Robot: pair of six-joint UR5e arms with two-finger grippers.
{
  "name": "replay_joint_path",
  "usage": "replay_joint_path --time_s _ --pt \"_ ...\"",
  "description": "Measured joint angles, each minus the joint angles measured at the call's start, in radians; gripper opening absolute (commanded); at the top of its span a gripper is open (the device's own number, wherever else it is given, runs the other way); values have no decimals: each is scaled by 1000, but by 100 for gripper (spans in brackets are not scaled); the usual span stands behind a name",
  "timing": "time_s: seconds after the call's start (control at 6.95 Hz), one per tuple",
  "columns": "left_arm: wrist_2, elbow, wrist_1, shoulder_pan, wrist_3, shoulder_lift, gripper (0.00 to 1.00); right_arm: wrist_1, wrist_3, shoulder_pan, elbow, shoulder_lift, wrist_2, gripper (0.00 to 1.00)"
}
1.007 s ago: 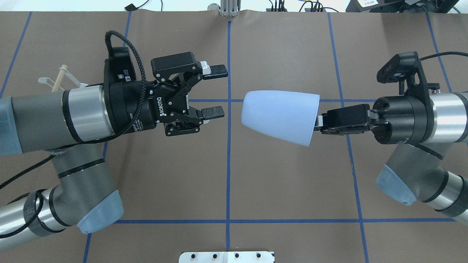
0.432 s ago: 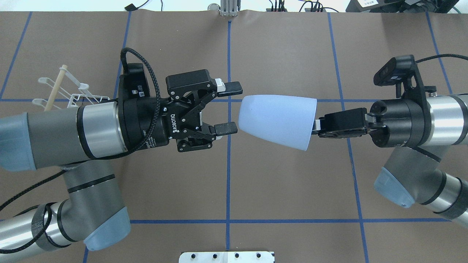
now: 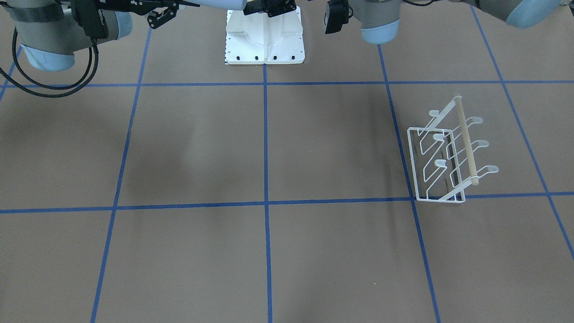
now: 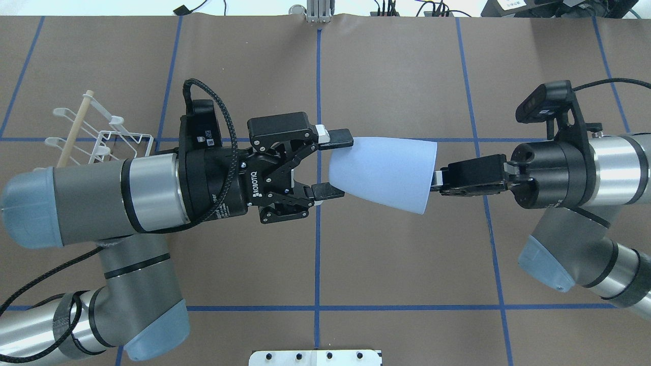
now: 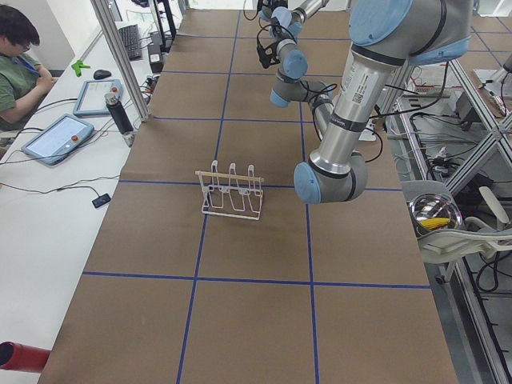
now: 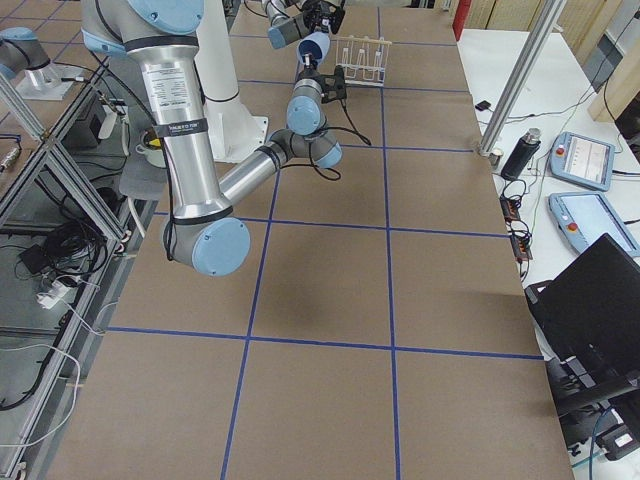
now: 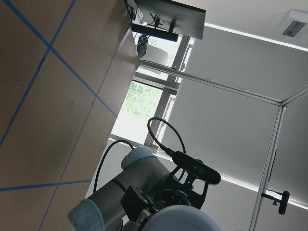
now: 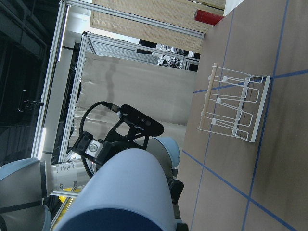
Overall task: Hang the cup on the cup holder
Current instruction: 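Move the left gripper toward the cup and close it on the cup body, then open the right gripper and pull it back while the left gripper holds the cup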
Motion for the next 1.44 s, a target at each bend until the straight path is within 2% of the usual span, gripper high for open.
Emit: replay_joint_path --time_s 0.14,0.29,0.58,0.72,0.86,1.01,1.44 --pt "1 0 6 6 0 -8 87 0 0 -5 -1 0 0 0" --pt "1 -1 25 10 0 -20 77 0 0 -8 -1 -1 0 0" --pt "0 -4 55 13 0 -35 47 4 1 -8 -2 -3 1 0" --pt "0 -5 58 13 0 -35 28 15 1 -8 -5 -4 1 0" --pt "-1 -5 59 13 1 -35 8 23 0 -9 -8 -4 2 34" --pt "-3 -6 60 13 3 -34 0 28 -2 -11 -10 -4 1 99" --pt "-9 -16 60 12 3 -28 0 31 4 -16 -14 -10 2 100"
